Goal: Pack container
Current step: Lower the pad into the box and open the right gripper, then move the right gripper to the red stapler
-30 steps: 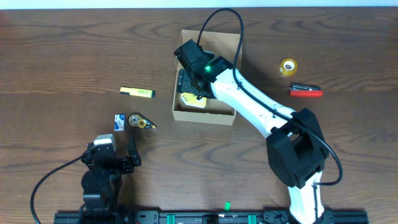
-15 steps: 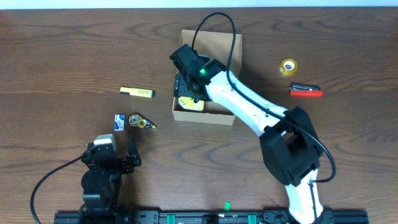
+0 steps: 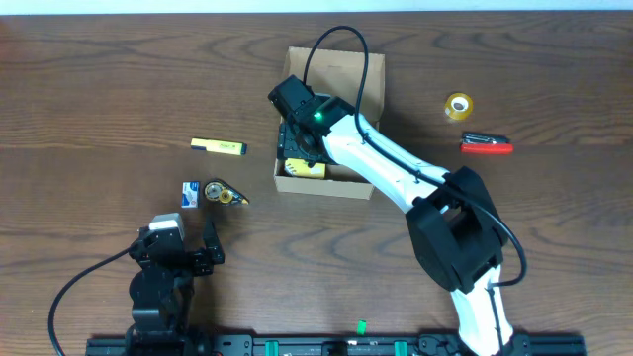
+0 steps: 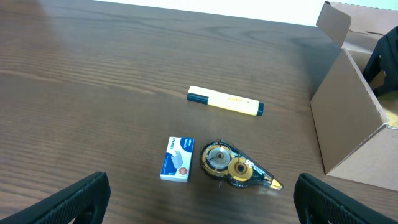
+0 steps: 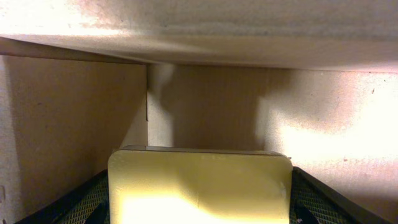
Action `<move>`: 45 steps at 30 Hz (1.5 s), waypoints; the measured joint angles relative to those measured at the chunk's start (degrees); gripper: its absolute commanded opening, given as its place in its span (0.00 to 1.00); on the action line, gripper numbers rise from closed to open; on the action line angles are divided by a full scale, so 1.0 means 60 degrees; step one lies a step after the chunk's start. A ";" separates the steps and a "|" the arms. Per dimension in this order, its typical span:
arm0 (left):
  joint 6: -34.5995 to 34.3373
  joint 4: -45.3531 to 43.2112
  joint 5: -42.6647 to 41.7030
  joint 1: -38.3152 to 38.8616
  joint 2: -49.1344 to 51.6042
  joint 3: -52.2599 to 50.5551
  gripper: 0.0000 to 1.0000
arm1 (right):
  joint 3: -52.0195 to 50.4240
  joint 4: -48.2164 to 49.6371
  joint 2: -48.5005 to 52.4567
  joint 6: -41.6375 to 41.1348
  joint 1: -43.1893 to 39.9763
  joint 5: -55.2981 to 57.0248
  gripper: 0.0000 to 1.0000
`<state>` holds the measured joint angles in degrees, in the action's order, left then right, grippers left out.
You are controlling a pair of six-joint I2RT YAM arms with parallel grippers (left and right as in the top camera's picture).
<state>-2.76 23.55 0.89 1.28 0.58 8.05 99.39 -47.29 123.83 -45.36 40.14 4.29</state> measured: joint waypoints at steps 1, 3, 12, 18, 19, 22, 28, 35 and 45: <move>0.0000 0.0000 0.0000 0.0000 0.0000 0.0000 0.95 | 0.0000 0.0000 0.0000 0.0000 0.0000 0.0000 0.59; 0.0000 0.0000 0.0000 0.0000 0.0000 0.0000 0.95 | 0.0000 0.0000 0.0000 0.0000 0.0000 0.0000 0.64; 0.0000 0.0000 0.0000 0.0000 0.0000 0.0000 0.95 | 0.0000 0.0000 0.0000 0.0036 0.0000 -0.0047 0.87; 0.0000 0.0000 0.0000 0.0000 0.0000 0.0000 0.95 | 0.0000 0.0000 0.0000 0.0109 0.0000 -0.0073 0.91; 0.0000 0.0000 0.0000 0.0000 0.0000 0.0000 0.95 | 0.0000 0.0000 0.0000 0.0109 0.0000 -0.0073 0.91; 0.0000 0.0000 0.0000 0.0000 0.0000 0.0000 0.95 | 0.0000 0.0000 0.0000 0.0109 0.0000 -0.0109 0.90; 0.0000 0.0000 0.0000 0.0000 0.0000 0.0000 0.95 | 0.0000 0.0029 0.0000 0.0124 -0.0004 -0.0288 0.80; 0.0000 0.0000 0.0000 0.0000 0.0000 0.0000 0.95 | 0.0186 -0.0390 -0.0718 0.0229 -0.0361 -0.0608 0.71; 0.0000 0.0000 0.0000 0.0000 0.0000 0.0000 0.95 | 0.0477 -0.3676 -0.4335 -0.0539 -0.0809 0.1978 0.78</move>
<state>-2.76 23.55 0.89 1.28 0.58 8.05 102.26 -69.34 97.82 -48.60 35.29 16.16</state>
